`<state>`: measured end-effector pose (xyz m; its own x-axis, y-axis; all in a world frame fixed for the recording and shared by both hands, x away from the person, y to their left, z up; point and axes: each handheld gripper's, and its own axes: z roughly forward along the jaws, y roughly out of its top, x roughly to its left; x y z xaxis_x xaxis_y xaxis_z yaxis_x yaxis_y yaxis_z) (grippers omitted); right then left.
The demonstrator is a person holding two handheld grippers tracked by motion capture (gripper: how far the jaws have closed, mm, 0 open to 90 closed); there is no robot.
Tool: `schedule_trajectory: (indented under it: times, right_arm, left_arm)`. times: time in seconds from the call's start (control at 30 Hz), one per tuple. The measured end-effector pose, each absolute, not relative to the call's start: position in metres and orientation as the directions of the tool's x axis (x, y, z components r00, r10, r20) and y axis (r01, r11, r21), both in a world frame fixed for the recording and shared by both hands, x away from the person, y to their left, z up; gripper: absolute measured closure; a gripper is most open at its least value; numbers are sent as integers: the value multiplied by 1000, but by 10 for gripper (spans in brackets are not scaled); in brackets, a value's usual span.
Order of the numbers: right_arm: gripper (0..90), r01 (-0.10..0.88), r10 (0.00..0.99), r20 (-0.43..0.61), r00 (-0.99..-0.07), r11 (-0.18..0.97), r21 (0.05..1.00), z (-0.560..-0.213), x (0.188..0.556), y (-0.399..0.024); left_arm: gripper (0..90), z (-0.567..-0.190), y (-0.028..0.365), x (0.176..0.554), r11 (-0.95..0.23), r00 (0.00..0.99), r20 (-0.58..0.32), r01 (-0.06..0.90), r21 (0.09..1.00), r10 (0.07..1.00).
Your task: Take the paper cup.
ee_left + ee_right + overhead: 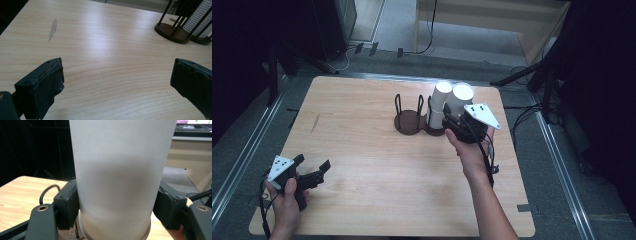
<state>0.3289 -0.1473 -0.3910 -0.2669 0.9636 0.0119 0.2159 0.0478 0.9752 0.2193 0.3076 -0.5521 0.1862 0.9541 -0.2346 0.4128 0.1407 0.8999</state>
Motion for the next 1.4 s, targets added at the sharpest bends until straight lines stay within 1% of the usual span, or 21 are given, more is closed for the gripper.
schedule_trajectory:
  times: [0.1, 0.27, 0.47, 0.63, 0.8, 0.87, 0.97, 1.03, 1.07, 1.2, 1.27, 1.37, 1.4]
  right_arm:
    - [292, 232, 964, 24, -265, 40, 972, -399, 320, -154]
    - [292, 236, 966, 12, -259, 51, 970, -408, 310, -158]
    - [292, 253, 968, 13, -251, 53, 966, -425, 298, -165]
    - [292, 275, 971, 22, -238, 45, 960, -445, 285, -173]
    - [292, 287, 973, 29, -230, 40, 957, -455, 278, -178]
    - [292, 294, 974, 33, -224, 35, 955, -462, 275, -181]
    - [292, 315, 971, 77, -225, -2, 949, -469, 270, -185]
    - [292, 327, 971, 101, -219, -25, 945, -472, 268, -187]
    - [292, 329, 970, 106, -219, -29, 944, -473, 267, -188]
    - [292, 329, 968, 109, -226, -30, 944, -473, 264, -187]
    - [292, 335, 966, 98, -239, -12, 942, -479, 264, -182]
    - [292, 339, 963, 84, -256, 8, 941, -484, 264, -177]
    - [292, 340, 962, 77, -262, 18, 940, -485, 264, -175]
  left_arm:
    - [0, -552, 308, 219, 140, 186, -234, 413, 900, 954]
    - [0, -552, 308, 220, 145, 183, -238, 412, 899, 954]
    - [0, -553, 311, 218, 169, 176, -260, 410, 896, 949]
    - [0, -553, 310, 218, 159, 177, -248, 406, 900, 952]
    - [0, -553, 310, 218, 163, 165, -248, 410, 897, 955]
    - [0, -552, 308, 218, 149, 154, -228, 406, 902, 961]
    - [0, -552, 308, 218, 139, 148, -216, 410, 901, 965]
    - [0, -553, 313, 217, 181, 142, -259, 415, 892, 955]
    - [0, -553, 314, 218, 190, 133, -266, 415, 890, 955]
    - [0, -553, 313, 219, 195, 102, -260, 423, 885, 960]
    - [0, -553, 312, 220, 199, 80, -256, 428, 881, 963]
    - [0, -553, 315, 217, 211, 97, -272, 408, 888, 957]
    - [0, -552, 317, 219, 213, 109, -282, 418, 883, 953]
